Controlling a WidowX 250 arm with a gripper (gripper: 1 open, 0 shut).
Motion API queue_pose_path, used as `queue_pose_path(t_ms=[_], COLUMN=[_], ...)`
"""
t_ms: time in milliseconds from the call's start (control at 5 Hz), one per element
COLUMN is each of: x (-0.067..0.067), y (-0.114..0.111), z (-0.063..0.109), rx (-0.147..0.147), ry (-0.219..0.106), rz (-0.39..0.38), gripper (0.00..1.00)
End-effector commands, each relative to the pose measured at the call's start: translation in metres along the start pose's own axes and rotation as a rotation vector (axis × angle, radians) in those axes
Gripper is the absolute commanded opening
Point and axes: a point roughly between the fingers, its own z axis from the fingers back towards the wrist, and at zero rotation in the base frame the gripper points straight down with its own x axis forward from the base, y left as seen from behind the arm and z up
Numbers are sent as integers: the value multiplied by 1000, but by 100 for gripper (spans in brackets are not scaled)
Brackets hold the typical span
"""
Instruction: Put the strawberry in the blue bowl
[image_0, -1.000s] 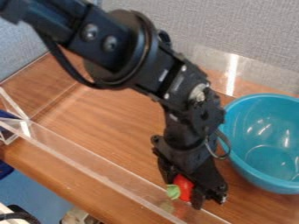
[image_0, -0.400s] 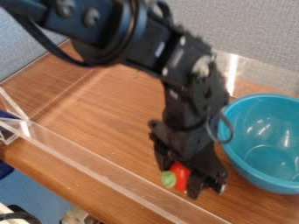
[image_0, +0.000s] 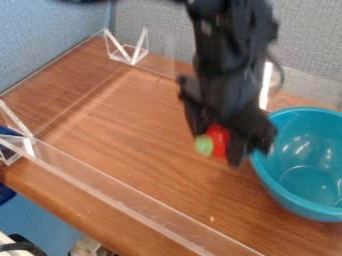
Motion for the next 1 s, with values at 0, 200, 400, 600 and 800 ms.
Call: queue_pose_path(t_ms=[0,200,400,600,800], x=[22,30,39,45,50], y=[23,15,5,-1,-7], z=[31,27,22,15,9], rx=[24,19,7,0,-6], ry=[-75,-72,-67,-57,-51], rz=[40,17,-5,-15,-29], gripper=[0,0,0,0,0])
